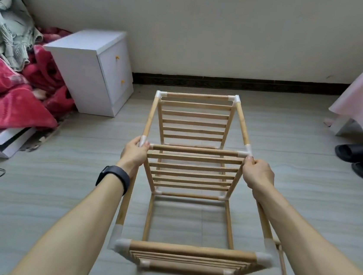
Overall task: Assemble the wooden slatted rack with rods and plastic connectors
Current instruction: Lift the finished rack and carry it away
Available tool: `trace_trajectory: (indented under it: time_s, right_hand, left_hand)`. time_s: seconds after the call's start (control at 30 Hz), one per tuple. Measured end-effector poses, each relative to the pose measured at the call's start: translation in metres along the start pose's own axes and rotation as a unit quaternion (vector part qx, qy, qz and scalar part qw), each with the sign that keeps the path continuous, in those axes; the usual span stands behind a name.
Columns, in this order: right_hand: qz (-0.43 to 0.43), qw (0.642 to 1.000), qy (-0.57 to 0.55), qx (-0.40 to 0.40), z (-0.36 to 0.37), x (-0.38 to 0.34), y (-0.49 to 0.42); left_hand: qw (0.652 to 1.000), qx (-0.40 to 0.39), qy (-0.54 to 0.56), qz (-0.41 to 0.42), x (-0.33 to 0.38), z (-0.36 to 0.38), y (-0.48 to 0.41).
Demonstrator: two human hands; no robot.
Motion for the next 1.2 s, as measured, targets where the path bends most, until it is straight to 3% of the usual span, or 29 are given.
trace_trajectory:
  time_s: [0.2, 0.3, 0.4, 0.53, 0.73, 0.87, 1.0, 1.2]
  right_hand:
    - [0.005, 1.0, 0.009, -0.02, -0.001, 0.003, -0.006]
    - [-0.007, 0.986, -0.105, -0.127, 0.008, 0.009, 0.003]
    - [-0.023, 0.976, -0.082, -0.199, 0.008, 0.027, 0.041]
    - [-0.046, 0.966, -0.145, -0.209, 0.008, 0.085, 0.101]
    - [-0.066, 0.957, -0.239, -0.153, 0.013, 0.157, 0.187]
    - [-0.103, 0.967, -0.168, -0.16, 0.029, 0.171, 0.206]
    - [-0.042, 0.973, -0.061, -0.218, 0.057, 0.194, 0.196]
    - [-0.006, 0.985, 0.035, -0.17, 0.045, 0.188, 0.183]
  left_hand:
    - [0.999, -0.033, -0.026, -0.011, -0.003, 0.013, 0.009]
    - [0.994, -0.085, -0.062, 0.006, 0.001, 0.012, 0.042]
    - [0.992, -0.102, -0.072, 0.001, -0.012, 0.001, 0.087]
    - [0.991, -0.135, -0.009, -0.021, -0.049, -0.007, 0.147]
    - [0.99, -0.118, 0.076, -0.032, -0.103, -0.011, 0.22]
    - [0.994, -0.106, 0.026, 0.01, -0.114, -0.001, 0.242]
    - [0.989, -0.123, -0.077, -0.042, -0.14, 0.017, 0.243]
    - [0.985, -0.069, -0.143, -0.075, -0.138, 0.009, 0.239]
Point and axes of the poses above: each hand's wrist, its own y-axis away from the middle knuckle, its own z-axis out of the palm, x = y × z, the point moved 10 cm from there along -y, towards the middle knuckle, and after that the axes turned 14 degrees about -x, right-handed, at the moved point
